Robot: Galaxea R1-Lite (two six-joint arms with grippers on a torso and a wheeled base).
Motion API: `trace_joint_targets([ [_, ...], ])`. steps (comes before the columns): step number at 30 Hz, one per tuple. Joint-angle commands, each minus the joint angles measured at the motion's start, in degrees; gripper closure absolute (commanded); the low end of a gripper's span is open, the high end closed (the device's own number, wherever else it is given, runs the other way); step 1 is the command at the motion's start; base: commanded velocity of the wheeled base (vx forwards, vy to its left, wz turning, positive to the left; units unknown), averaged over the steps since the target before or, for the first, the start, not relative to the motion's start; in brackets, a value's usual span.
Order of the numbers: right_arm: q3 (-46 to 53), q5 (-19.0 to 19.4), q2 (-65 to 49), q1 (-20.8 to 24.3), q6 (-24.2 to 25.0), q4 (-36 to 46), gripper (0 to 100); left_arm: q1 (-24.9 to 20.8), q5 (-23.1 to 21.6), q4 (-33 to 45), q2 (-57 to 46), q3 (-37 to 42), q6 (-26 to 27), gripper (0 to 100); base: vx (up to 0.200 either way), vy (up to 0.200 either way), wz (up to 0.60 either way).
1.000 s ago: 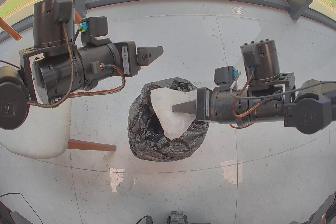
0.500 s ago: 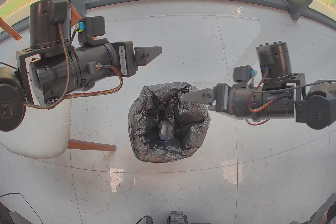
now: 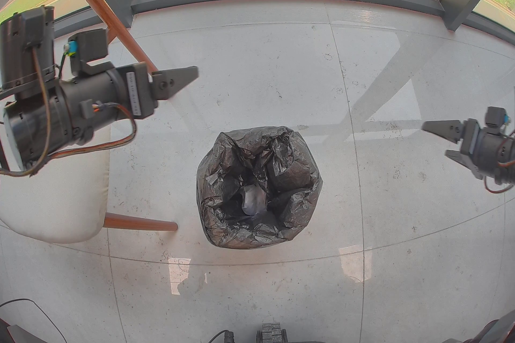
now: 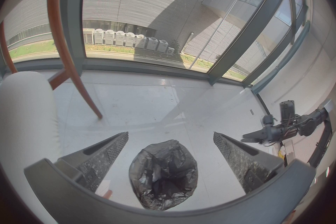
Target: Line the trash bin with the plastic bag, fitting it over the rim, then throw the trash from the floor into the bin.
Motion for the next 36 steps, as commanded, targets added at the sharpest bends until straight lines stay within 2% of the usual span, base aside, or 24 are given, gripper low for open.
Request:
trace_joint_targets([
  [1, 10.1, -0.6, -19.4, -13.8, -0.6, 0.6, 0, 11.1, 0.0, 0.2, -11.1, 7.1, 0.1, 0, 0.0, 0.0, 0.0],
  [2, 10.5, -0.8, -20.0, -14.3, -0.8, 0.6, 0, 11.8, 0.0, 0.3, -11.7, 7.5, 0.2, 0, 0.0, 0.0, 0.0],
  [3, 12.7, -2.4, -24.1, -17.0, -2.9, 0.5, 0, 15.2, 0.0, 0.5, -15.7, 10.2, 0.2, 0, 0.0, 0.0, 0.0],
  [6, 17.2, -5.4, -30.5, -18.7, -8.1, 0.3, 0, 18.8, 0.1, 0.7, -21.8, 16.0, 0.1, 0, 0.0, 0.0, 0.0],
  [13, 29.6, -4.9, -49.1, -17.8, -25.7, 0.6, 0, 23.1, 1.2, 0.7, -39.7, 35.3, -0.3, 0, 0.0, 0.0, 0.0],
  [16, 34.8, -3.6, -55.9, -17.0, -30.3, 0.6, 0, 23.9, 2.1, 0.8, -47.4, 43.3, -1.0, 0, 0.0, 0.0, 0.0],
  [18, 36.4, -3.3, -57.8, -16.6, -31.2, 0.6, 0, 23.9, 2.2, 0.9, -49.7, 45.4, -1.2, 0, 0.0, 0.0, 0.0],
  [20, 42.0, -3.2, -64.9, -15.8, -32.8, 0.7, 0, 23.9, 2.2, 2.9, -58.7, 52.1, -1.4, 0, 0.0, 0.0, 0.0],
  [22, 45.9, -3.2, -70.3, -15.7, -33.9, 0.9, 0, 23.7, 1.9, 6.3, -66.1, 55.4, -1.3, 0, 0.0, 0.0, 0.0],
  [25, 45.6, -4.8, -72.8, -15.2, -35.3, 7.0, 0, 23.4, 0.8, 14.0, -78.3, 60.4, -0.5, 0, 0.0, 0.0, 0.0],
  [27, 45.9, -7.2, -72.3, -15.1, -35.2, 5.3, 0, 23.5, 0.6, 13.4, -78.0, 60.9, -1.0, 0, 0.0, 0.0, 0.0],
  [29, 45.9, -8.9, -72.4, -15.1, -34.9, 7.8, 0, 23.5, 0.4, 13.3, -77.6, 60.8, -1.0, 0, 0.0, 0.0, 0.0],
  [32, 45.6, -9.2, -72.1, -14.9, -34.5, 10.3, 0, 23.4, -1.7, 13.3, -77.6, 60.8, -0.7, 0, 0.0, 0.0, 0.0],
  [34, 45.7, -9.5, -72.1, -14.8, -34.2, 10.1, 0, 23.4, -4.6, 13.3, -77.6, 60.7, 1.2, 0, 0.0, 0.0, 0.0],
  [36, 45.6, -9.5, -72.1, -14.8, -33.9, 10.1, 0, 23.5, -5.3, 13.4, -77.6, 60.7, 2.9, 0, 0.0, 0.0, 0.0],
])
